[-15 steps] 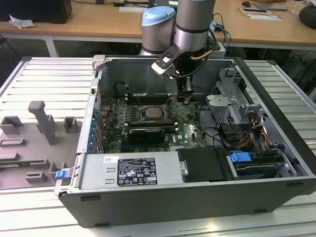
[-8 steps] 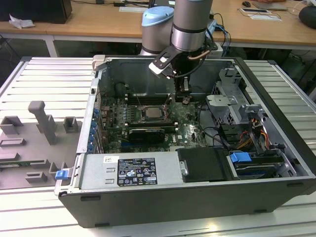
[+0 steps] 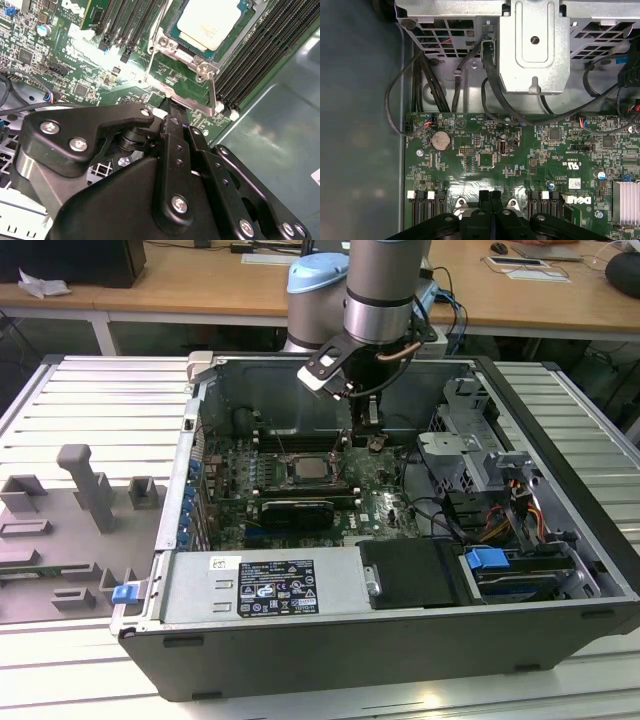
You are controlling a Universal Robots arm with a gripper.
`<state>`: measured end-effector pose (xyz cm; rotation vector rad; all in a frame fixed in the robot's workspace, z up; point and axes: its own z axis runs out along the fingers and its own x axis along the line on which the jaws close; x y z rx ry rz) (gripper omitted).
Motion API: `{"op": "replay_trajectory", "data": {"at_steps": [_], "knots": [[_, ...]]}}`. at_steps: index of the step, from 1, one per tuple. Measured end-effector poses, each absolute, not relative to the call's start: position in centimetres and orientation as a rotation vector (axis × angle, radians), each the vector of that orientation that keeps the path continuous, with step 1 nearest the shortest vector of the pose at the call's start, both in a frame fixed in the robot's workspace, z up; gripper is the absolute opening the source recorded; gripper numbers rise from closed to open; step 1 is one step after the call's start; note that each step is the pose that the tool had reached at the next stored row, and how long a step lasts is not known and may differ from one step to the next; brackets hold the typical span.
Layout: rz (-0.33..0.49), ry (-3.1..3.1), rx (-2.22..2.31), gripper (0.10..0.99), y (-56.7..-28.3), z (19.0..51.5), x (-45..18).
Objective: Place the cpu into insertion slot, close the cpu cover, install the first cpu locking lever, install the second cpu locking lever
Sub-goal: 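Close the cpu cover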
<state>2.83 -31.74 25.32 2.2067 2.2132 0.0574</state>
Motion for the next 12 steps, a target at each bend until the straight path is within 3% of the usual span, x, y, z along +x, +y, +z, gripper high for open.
{"op": "replay_trajectory", "data": {"at_steps": [12], "knots": [[0.058,2.213,2.207,0.11,-31.74,25.31,2.23]]}}
